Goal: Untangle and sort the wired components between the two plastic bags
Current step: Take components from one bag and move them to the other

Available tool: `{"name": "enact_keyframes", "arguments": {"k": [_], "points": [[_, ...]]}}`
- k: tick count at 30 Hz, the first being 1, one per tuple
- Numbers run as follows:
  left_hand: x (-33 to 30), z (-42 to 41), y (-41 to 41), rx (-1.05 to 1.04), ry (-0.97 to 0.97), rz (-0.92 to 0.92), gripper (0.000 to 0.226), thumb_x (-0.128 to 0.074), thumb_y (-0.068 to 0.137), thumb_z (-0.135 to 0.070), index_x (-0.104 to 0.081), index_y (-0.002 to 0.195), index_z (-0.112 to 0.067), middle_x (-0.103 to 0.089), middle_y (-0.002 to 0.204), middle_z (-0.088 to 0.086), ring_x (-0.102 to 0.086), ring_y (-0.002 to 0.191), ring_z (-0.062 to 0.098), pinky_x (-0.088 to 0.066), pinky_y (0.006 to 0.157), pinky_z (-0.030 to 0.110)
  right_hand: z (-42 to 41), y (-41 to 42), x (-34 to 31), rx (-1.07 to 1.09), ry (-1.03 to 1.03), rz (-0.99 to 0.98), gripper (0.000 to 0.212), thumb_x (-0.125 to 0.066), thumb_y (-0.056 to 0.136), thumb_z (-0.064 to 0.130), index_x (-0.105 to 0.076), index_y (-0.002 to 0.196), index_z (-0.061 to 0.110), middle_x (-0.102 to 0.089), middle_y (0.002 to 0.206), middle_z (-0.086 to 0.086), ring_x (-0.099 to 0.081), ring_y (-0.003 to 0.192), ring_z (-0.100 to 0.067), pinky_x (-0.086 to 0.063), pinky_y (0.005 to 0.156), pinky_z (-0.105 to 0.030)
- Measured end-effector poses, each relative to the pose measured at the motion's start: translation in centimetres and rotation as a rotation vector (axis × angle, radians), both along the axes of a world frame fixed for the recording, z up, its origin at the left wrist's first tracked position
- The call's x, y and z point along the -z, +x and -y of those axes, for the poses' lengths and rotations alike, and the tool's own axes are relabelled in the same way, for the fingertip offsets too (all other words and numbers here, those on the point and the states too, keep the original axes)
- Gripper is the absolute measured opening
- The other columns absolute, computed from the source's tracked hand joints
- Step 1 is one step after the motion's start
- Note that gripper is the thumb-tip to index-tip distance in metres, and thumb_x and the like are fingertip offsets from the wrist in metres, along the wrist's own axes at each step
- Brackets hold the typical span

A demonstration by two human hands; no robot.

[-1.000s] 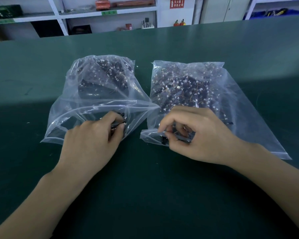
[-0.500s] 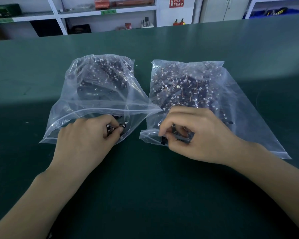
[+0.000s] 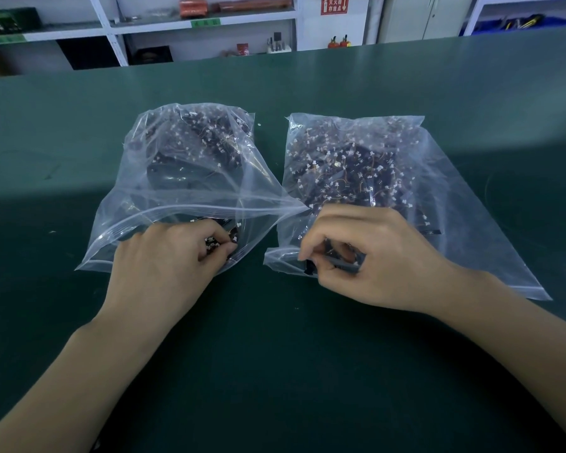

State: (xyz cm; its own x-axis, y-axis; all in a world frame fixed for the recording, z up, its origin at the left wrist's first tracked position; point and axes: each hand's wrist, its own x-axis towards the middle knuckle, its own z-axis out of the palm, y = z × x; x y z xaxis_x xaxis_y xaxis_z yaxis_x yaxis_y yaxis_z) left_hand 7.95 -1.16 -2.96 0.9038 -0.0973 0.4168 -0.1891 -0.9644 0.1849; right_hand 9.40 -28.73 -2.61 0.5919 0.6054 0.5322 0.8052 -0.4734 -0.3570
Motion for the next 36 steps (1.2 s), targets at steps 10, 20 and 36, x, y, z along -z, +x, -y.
{"name": "enact_keyframes", "arguments": {"k": [10, 20, 36], "points": [[0.7, 0.1, 0.1, -0.009, 0.029, -0.009, 0.012, -0.075, 0.090, -0.032, -0.066, 0.083, -0.035, -0.050, 0.053, -0.016, -0.055, 0.057, 0.018, -0.032, 0.061, 0.032, -0.2, -0.4, 0.1, 0.017, -0.058, -0.024, 0.013, -0.074, 0.089, 0.013, -0.075, 0.097, 0.023, -0.058, 0.087, 0.018, -0.052, 0.065, -0.004, -0.051, 0.059, -0.030], [0.3, 1.6, -0.8, 0.167, -0.052, 0.212, 0.010, -0.066, 0.102, -0.026, -0.063, 0.093, -0.026, -0.038, 0.057, -0.007, -0.039, 0.046, 0.011, -0.023, 0.052, 0.016, -0.5, -0.1, 0.3, 0.061, 0.032, -0.086, 0.016, -0.064, 0.105, 0.029, -0.075, 0.098, 0.019, -0.061, 0.087, 0.018, -0.060, 0.068, -0.011, -0.050, 0.062, -0.031], [0.8, 3.9, -2.3, 0.539, -0.094, 0.280, 0.011, -0.062, 0.100, -0.026, -0.073, 0.100, -0.023, -0.052, 0.065, -0.011, -0.050, 0.057, 0.009, -0.043, 0.047, 0.025, -1.4, -0.5, 0.6, -0.063, 0.162, -0.230, 0.025, -0.070, 0.101, 0.031, -0.074, 0.092, 0.008, -0.061, 0.080, 0.006, -0.059, 0.070, -0.015, -0.047, 0.064, -0.027]]}}
